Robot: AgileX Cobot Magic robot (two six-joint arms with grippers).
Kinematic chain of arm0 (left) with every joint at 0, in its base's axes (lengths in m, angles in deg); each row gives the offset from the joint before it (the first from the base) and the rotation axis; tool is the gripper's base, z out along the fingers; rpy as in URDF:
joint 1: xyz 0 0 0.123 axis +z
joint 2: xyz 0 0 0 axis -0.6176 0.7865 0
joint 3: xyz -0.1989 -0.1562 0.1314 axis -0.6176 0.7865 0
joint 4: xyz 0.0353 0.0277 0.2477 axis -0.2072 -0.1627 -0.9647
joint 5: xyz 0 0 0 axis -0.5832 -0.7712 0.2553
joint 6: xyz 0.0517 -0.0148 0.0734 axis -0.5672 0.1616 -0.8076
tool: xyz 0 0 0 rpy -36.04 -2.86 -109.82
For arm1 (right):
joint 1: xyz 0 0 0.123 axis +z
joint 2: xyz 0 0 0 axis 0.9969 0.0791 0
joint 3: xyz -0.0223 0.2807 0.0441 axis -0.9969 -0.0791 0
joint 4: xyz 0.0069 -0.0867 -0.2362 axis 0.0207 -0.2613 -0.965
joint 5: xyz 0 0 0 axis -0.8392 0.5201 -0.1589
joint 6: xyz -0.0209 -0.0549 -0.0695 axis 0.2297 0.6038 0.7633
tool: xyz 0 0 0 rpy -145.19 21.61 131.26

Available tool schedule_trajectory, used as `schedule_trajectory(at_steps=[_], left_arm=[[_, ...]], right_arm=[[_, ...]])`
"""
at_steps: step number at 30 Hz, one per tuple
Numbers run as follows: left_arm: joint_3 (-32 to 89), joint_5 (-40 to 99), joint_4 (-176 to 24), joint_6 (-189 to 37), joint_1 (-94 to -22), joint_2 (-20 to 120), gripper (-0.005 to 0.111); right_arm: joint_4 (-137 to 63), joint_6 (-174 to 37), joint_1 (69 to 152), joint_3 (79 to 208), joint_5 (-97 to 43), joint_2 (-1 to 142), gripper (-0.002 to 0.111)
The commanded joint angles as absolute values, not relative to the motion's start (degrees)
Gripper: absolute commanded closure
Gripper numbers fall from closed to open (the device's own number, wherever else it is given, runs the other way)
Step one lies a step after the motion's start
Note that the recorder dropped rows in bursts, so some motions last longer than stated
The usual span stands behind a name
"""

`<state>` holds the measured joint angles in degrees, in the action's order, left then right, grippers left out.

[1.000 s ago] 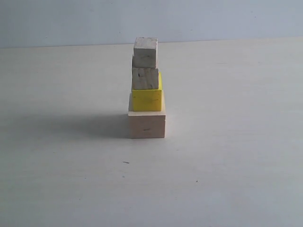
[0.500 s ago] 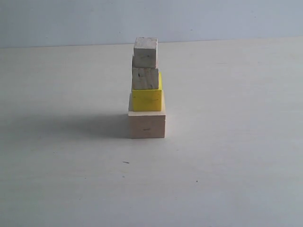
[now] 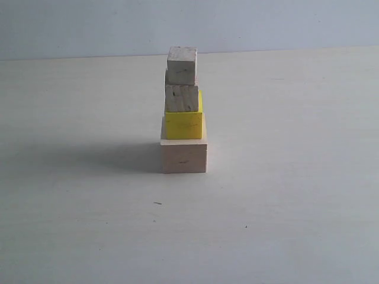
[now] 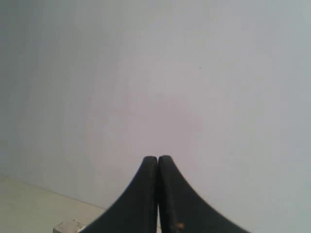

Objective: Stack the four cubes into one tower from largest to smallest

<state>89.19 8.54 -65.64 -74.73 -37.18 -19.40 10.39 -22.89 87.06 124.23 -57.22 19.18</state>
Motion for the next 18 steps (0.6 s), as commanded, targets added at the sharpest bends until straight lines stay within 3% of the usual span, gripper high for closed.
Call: schedule_trajectory(at_steps=[1,18], left_arm=[[89.39,8.74,-65.02,-75.19,-37.08,-19.66,0.107],[89.39,8.74,-65.02,-75.19,-37.08,-19.66,0.107]], right_arm=[[10.62,-23.19,86.85,124.01,-57.26,18.92,0.108],[10.51,-23.19,90.44,124.01,-57.2,18.92,0.108]])
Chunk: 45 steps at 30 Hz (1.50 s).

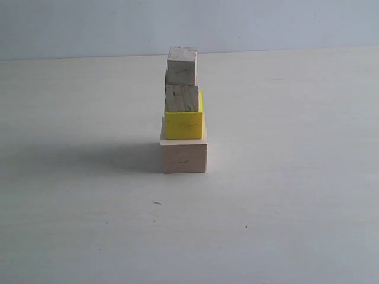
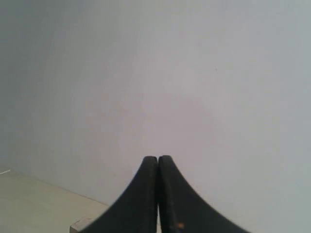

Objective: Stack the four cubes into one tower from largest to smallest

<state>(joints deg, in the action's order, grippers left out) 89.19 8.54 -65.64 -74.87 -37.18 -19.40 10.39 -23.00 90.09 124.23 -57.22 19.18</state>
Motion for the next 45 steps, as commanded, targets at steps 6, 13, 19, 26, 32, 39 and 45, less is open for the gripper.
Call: schedule_trajectory(at_steps=[6,13,19,26,32,39,45], left_arm=[[89.39,8.74,-65.02,-75.19,-37.08,-19.66,0.107],[89.39,8.74,-65.02,-75.19,-37.08,-19.66,0.107],[89.39,8.74,-65.02,-75.19,-37.08,-19.66,0.107],[89.39,8.74,-65.02,-75.19,-37.08,-19.66,0.107],[89.39,8.74,-65.02,-75.19,-37.08,-19.66,0.107],[89.39,8.74,-65.02,-75.19,-37.08,-19.66,0.107],[89.39,8.74,-65.02,-75.19,-37.08,-19.66,0.107]], right_arm=[[7.3,-24.2,90.44,124.01,-60.51,18.92,0.108],[-3.21,-35.03,90.44,118.11,-67.7,13.27,0.108],[-5.15,-35.65,90.33,98.62,-47.94,-1.12,0.108],[-4.16,-36.54,90.33,84.68,-35.37,-1.12,0.108],[-15.04,-46.36,90.33,81.86,-36.48,-1.12,0.108],[-32.42,-67.58,90.33,78.68,-36.63,-1.12,0.108],[-32.42,-66.93,90.43,78.68,-42.03,-1.12,0.108]])
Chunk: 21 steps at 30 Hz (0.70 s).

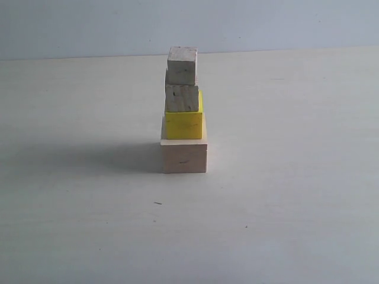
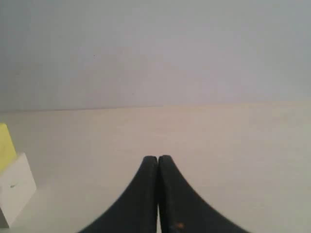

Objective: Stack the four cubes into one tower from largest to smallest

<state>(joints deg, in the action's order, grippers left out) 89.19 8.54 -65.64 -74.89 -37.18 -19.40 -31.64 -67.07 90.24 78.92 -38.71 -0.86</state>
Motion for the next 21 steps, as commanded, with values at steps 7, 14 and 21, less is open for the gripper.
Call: schedule_trajectory(at_steps=[7,14,21], left_arm=[[89.39,8.74,-65.02,-75.19,-37.08,-19.66,0.107],[89.39,8.74,-65.02,-75.19,-37.08,-19.66,0.107],[89.39,8.74,-65.02,-75.19,-37.08,-19.66,0.107]], right_arm=[[-32.81,-66.93,90.43,78.68,-45.39,-1.12,0.108],[-32.14,-67.15,90.43,78.68,-46.83,-1.12,0.108],[-29.53,-67.15,90.43,78.68,-46.97,-1.12,0.108]])
